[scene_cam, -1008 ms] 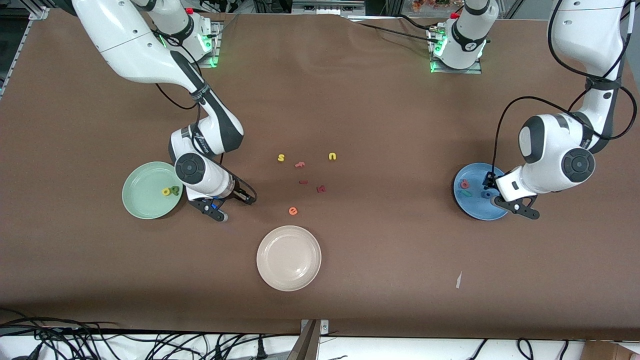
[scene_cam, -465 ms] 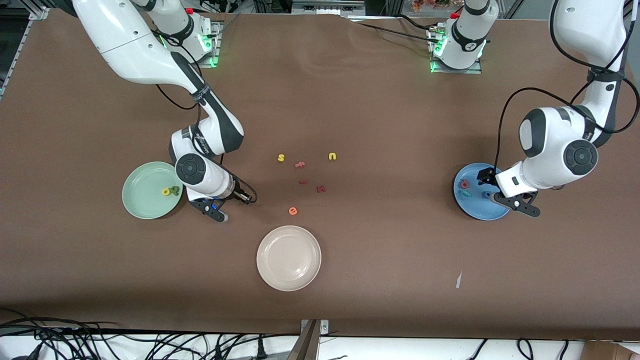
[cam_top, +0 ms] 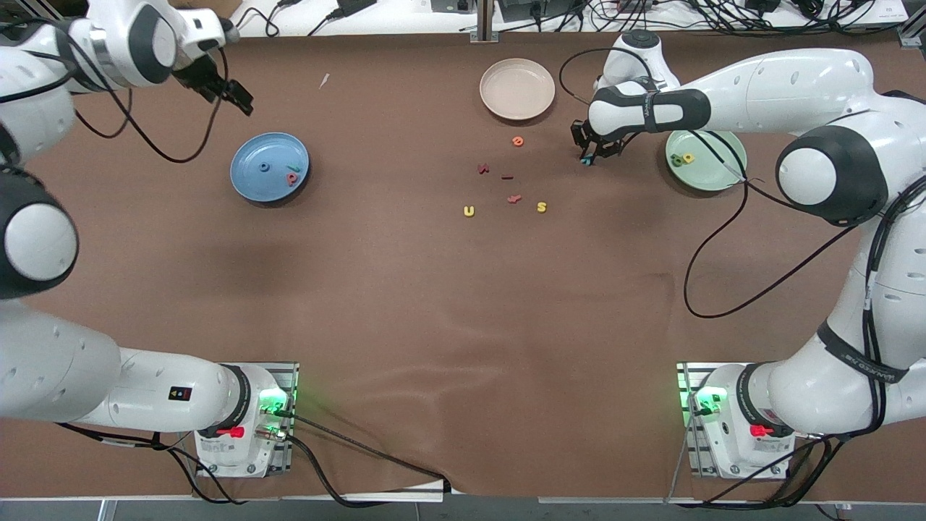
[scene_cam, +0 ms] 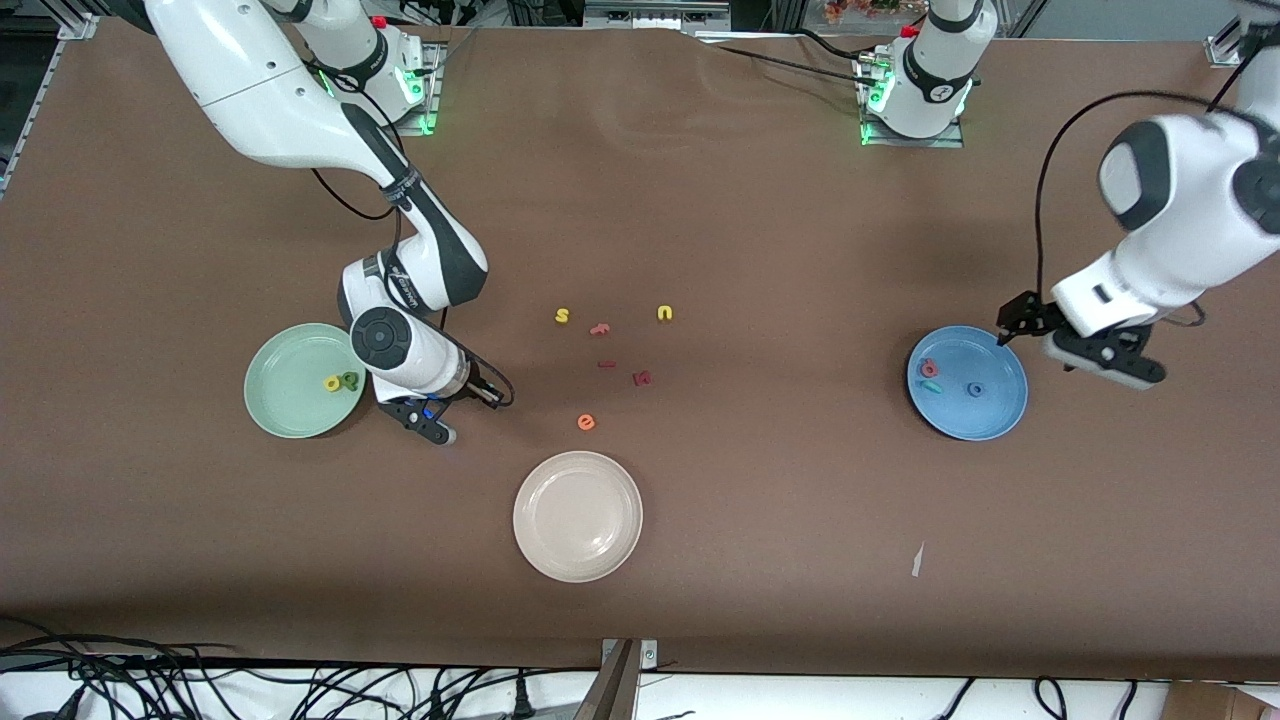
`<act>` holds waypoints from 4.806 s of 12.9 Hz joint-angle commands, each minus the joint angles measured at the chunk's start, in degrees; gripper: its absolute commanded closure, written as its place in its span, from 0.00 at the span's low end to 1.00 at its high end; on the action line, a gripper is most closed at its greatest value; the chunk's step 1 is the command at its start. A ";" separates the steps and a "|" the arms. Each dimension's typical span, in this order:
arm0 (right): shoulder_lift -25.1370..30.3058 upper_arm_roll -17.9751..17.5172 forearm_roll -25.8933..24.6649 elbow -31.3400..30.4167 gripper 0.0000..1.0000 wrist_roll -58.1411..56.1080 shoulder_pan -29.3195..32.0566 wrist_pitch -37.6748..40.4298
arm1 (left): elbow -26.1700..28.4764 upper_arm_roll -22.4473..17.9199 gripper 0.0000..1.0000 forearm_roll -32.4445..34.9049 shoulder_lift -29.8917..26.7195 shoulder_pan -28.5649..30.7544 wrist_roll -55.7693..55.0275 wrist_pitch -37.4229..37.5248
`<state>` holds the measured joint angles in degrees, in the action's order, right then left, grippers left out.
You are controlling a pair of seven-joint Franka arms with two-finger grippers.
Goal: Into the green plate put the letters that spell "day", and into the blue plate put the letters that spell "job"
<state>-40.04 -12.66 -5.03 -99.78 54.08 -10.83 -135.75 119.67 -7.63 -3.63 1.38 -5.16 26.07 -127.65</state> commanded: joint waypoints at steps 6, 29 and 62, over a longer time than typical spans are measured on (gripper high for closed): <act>0.40 0.09 -2.80 9.24 0.98 -7.64 0.63 16.45 | -19.89 0.51 0.00 2.13 -8.77 0.41 -11.52 34.45; 14.20 16.62 1.95 3.34 0.00 -47.40 1.08 31.64 | -32.04 6.31 0.00 5.02 1.08 -2.58 -42.77 43.45; 36.88 11.87 5.03 12.15 0.00 -51.97 6.26 54.71 | -32.22 6.31 0.00 3.10 1.61 0.58 -42.86 43.81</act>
<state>-4.80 0.11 -0.68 -85.90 1.40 -5.45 -80.36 89.37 -1.35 0.93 2.25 -4.97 -16.60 -85.23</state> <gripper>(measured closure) 0.000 0.000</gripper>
